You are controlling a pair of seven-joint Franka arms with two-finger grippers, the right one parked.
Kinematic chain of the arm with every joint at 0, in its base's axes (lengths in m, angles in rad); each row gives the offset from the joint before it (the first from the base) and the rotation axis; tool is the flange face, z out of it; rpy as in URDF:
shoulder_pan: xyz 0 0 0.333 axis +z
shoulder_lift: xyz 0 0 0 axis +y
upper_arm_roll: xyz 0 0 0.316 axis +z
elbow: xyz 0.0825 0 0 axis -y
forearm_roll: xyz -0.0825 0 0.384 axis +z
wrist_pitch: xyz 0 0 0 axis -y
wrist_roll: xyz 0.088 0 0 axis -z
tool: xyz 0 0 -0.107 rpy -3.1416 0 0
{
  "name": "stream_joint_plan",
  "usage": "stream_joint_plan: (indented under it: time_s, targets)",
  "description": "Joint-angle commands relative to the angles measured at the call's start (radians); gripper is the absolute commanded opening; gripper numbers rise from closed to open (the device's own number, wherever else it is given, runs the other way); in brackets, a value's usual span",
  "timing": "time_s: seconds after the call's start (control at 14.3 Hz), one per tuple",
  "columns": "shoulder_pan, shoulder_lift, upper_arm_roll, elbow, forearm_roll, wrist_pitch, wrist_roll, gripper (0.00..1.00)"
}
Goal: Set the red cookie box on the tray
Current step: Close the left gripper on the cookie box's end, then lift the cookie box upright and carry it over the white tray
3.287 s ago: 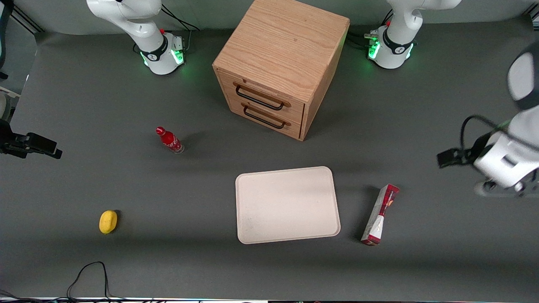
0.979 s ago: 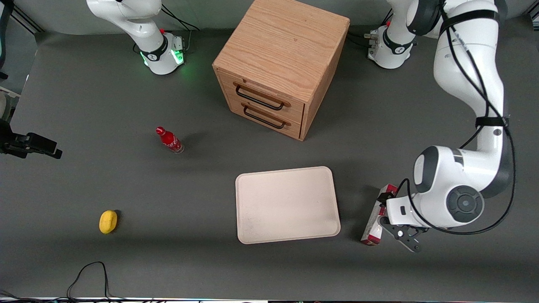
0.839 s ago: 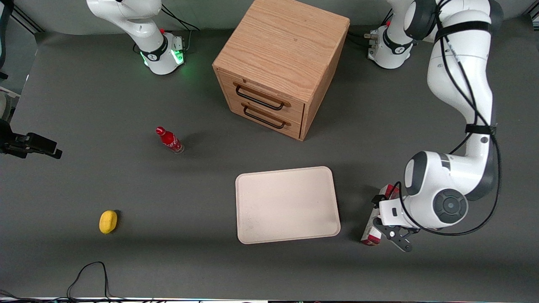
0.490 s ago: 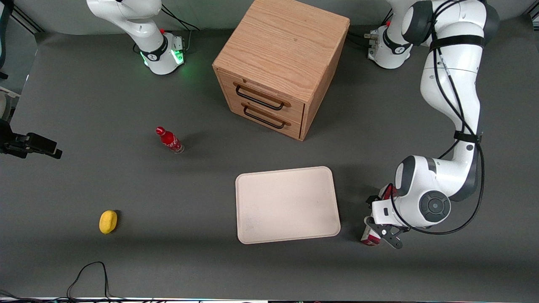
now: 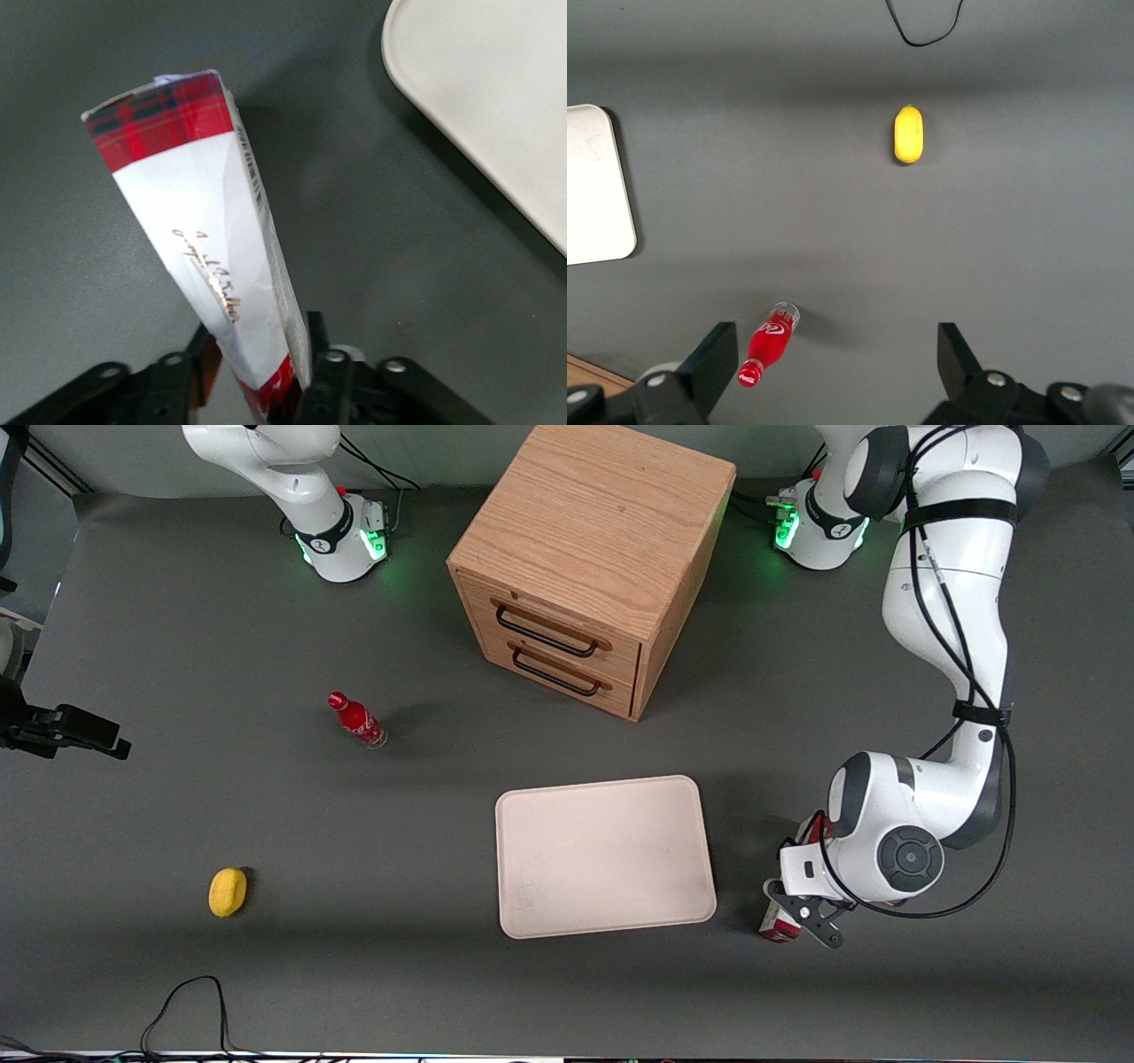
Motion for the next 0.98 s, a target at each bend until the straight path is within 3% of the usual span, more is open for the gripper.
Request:
stream_joint_plan:
  time_s: [0.0,0.42,0.63,0.91]
  targets:
    - [-0.01,-0.007,0.009,-0.014,0.009,0.014,0.014,0.0]
    - [-0.008,-0.053,0.012,-0.004,0.01,-0.033,0.007,0.0]
    - [-0.001,-0.149,0.017,0.025,0.001,-0.203,-0.003,0.0]
    - [0.004,-0.336,0.02,0.025,-0.001,-0.427,-0.159,0.0]
